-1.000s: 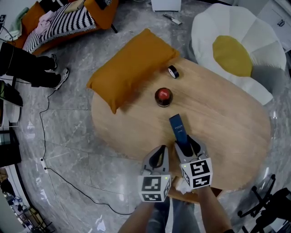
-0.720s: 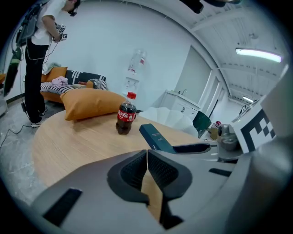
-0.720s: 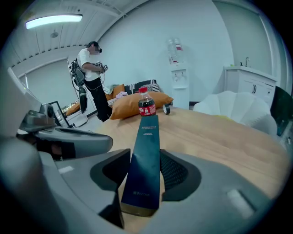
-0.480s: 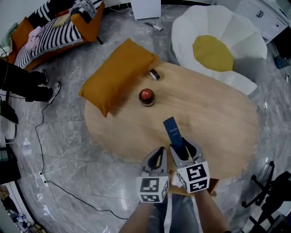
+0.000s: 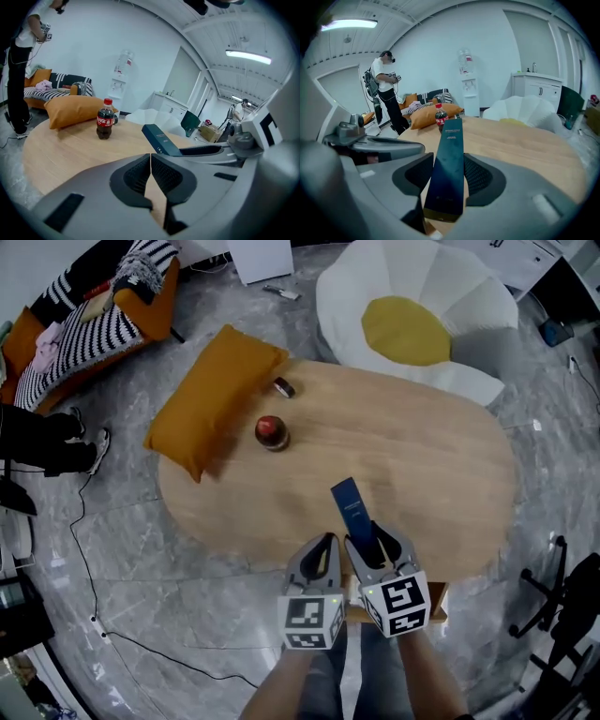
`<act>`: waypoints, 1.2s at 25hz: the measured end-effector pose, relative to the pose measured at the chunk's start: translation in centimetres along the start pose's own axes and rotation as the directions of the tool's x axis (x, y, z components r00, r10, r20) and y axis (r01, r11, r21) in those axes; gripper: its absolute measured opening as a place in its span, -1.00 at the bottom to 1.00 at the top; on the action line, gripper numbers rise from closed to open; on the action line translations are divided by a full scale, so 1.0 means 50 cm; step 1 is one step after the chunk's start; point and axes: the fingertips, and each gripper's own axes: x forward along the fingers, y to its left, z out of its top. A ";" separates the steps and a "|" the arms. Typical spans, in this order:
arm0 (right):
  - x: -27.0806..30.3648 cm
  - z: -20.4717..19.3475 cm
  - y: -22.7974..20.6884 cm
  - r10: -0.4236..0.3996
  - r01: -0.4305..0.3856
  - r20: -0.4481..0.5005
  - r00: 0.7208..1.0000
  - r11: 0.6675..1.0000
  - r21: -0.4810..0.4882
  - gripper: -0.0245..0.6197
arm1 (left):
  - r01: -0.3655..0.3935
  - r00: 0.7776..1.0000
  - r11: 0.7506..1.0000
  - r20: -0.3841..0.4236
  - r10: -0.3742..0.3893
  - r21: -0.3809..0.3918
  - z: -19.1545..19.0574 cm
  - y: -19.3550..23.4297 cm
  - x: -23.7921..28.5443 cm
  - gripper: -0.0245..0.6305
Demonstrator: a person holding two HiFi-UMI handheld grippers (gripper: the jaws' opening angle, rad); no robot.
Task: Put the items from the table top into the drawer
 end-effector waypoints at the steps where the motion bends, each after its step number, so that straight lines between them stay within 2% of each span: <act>1: -0.009 -0.004 0.000 -0.002 0.002 0.004 1.000 1.000 0.007 -0.31 | 0.003 1.000 1.000 -0.006 -0.003 0.005 -0.004 -0.006 -0.001 -0.89; 9: -0.071 -0.057 -0.045 0.002 -0.002 -0.016 1.000 1.000 0.008 -0.31 | 0.004 1.000 1.000 -0.014 -0.004 0.007 -0.035 -0.061 0.014 -0.89; 22: -0.154 -0.155 -0.086 0.053 -0.053 -0.028 0.998 0.999 0.006 -0.31 | 0.013 0.999 1.000 -0.053 -0.014 -0.015 -0.134 -0.142 -0.002 -0.89; 30: -0.197 -0.233 -0.092 0.092 -0.096 -0.092 0.992 0.995 -0.040 -0.31 | 0.009 0.998 1.000 -0.058 -0.009 -0.010 -0.169 -0.184 -0.014 -0.89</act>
